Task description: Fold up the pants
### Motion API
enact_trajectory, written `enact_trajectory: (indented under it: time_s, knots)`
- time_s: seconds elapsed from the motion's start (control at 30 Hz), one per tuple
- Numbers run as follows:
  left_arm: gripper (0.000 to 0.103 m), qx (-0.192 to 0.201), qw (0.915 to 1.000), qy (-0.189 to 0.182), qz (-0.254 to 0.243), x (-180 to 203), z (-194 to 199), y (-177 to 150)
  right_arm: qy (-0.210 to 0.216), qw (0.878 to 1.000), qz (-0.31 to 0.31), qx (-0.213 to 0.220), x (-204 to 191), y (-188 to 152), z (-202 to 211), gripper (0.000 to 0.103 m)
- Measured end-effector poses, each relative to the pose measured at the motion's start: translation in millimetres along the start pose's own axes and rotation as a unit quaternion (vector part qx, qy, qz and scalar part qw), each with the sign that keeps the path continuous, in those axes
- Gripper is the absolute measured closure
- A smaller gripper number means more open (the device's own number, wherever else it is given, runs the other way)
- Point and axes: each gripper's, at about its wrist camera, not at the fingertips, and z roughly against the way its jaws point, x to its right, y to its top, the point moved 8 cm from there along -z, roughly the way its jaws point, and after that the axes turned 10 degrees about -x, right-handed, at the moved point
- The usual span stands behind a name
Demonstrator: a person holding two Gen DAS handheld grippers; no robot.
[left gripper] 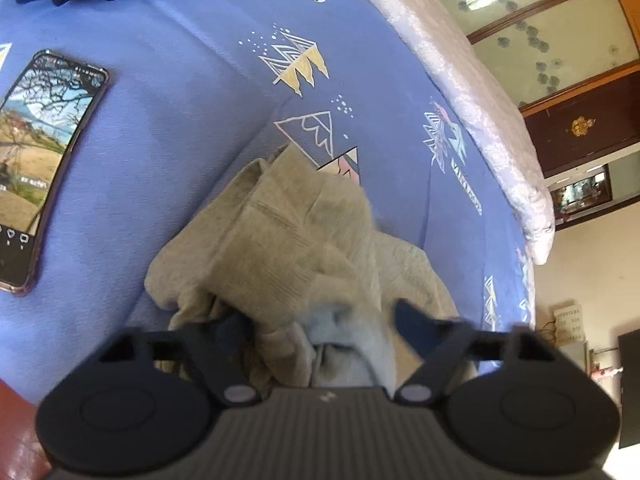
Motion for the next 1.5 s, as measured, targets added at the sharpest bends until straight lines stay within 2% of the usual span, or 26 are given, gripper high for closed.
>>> enact_trajectory:
  time_s: [0.07, 0.13, 0.2, 0.23, 0.27, 0.33, 0.43, 0.47, 0.53, 0.57, 0.6, 0.63, 0.67, 0.7, 0.73, 0.8, 0.9, 0.97, 1.07, 1.17, 1.2, 1.27, 1.33, 1.4, 1.47, 1.5]
  knots:
    - [0.084, -0.002, 0.9991, -0.042, 0.012, -1, 3, 1, -0.043, 0.995, 0.089, 0.019, -25, -3, 5, 0.093]
    - [0.087, 0.010, 0.9959, -0.090, 0.008, 4, 13, 0, -0.071, 0.987, 0.139, 0.024, -40, -9, 2, 0.093]
    - [0.087, 0.045, 0.9938, -0.099, -0.022, 10, 27, -4, -0.110, 0.982, 0.152, 0.031, -39, -8, -1, 0.093]
    - [0.087, 0.060, 0.9922, -0.104, -0.032, 10, 33, -7, -0.114, 0.983, 0.141, 0.033, -35, -3, -2, 0.092]
    - [0.087, 0.074, 0.9907, -0.108, -0.037, 6, 38, -12, -0.108, 0.986, 0.119, 0.035, -32, -1, 0, 0.091]
    - [0.086, 0.094, 0.9913, -0.088, -0.027, -17, 38, -22, -0.086, 0.993, 0.076, 0.028, -26, 2, -7, 0.088]
    - [0.087, 0.058, 0.9974, -0.032, 0.027, -65, 10, -35, -0.032, 0.998, 0.051, -0.006, -36, -7, -25, 0.088]
    - [0.087, 0.046, 0.9975, -0.035, 0.041, -75, 2, -39, -0.013, 0.999, 0.047, -0.019, -41, -12, -30, 0.087]
    - [0.086, 0.045, 0.9974, -0.038, 0.041, -73, 5, -39, -0.012, 0.999, 0.040, -0.015, -51, -17, -25, 0.086]
    - [0.083, 0.041, 0.9982, -0.028, 0.034, -69, 7, -38, -0.006, 0.999, 0.035, -0.014, -50, -15, -22, 0.085]
    - [0.081, 0.039, 0.9986, -0.023, 0.030, -65, 9, -36, 0.009, 1.000, 0.020, -0.017, -47, -13, -17, 0.077]
    - [0.079, 0.038, 0.9987, -0.020, 0.027, -62, 13, -35, 0.030, 0.999, -0.007, -0.018, -41, -12, -13, 0.064]
    - [0.072, 0.039, 0.9988, -0.021, 0.022, -58, 19, -35, 0.057, 0.997, -0.043, -0.018, -31, -16, -6, 0.060]
    - [0.063, 0.043, 0.9986, -0.027, 0.016, -57, 26, -35, 0.079, 0.994, -0.078, -0.014, -20, -20, 3, 0.059]
    - [0.059, 0.051, 0.9981, -0.032, 0.009, -55, 35, -38, 0.094, 0.988, -0.121, -0.010, -6, -27, 12, 0.059]
    - [0.055, 0.075, 0.9962, -0.043, -0.010, -50, 60, -43, 0.098, 0.975, -0.197, -0.007, 20, -45, 27, 0.061]
    - [0.054, 0.112, 0.9909, -0.070, -0.025, -41, 95, -46, 0.075, 0.949, -0.305, -0.007, 58, -81, 51, 0.060]
    - [0.054, 0.123, 0.9882, -0.083, -0.039, -23, 100, -42, 0.056, 0.931, -0.362, -0.002, 74, -104, 66, 0.060]
    - [0.054, 0.104, 0.9886, -0.074, -0.080, 15, 75, -36, 0.042, 0.906, -0.421, -0.021, 83, -143, 67, 0.060]
    - [0.054, 0.059, 0.9922, -0.036, -0.104, 36, 25, -34, 0.033, 0.882, -0.461, -0.090, 79, -187, 56, 0.062]
    - [0.054, 0.042, 0.9937, -0.019, -0.102, 38, 9, -33, 0.030, 0.875, -0.474, -0.094, 81, -197, 61, 0.067]
    - [0.054, 0.021, 0.9951, 0.007, -0.097, 34, -12, -34, 0.019, 0.852, -0.520, -0.062, 97, -216, 88, 0.068]
    - [0.054, 0.014, 0.9953, 0.037, -0.088, 27, -25, -35, -0.034, 0.825, -0.563, -0.030, 124, -247, 132, 0.068]
    - [0.055, 0.011, 0.9950, 0.058, -0.080, 18, -30, -37, -0.122, 0.793, -0.597, -0.020, 158, -288, 183, 0.067]
    - [0.059, 0.005, 0.9947, 0.077, -0.068, 7, -31, -39, -0.212, 0.751, -0.625, -0.037, 191, -333, 231, 0.068]
    - [0.064, 0.001, 0.9947, 0.082, -0.062, 2, -31, -39, -0.250, 0.732, -0.631, -0.056, 203, -354, 250, 0.068]
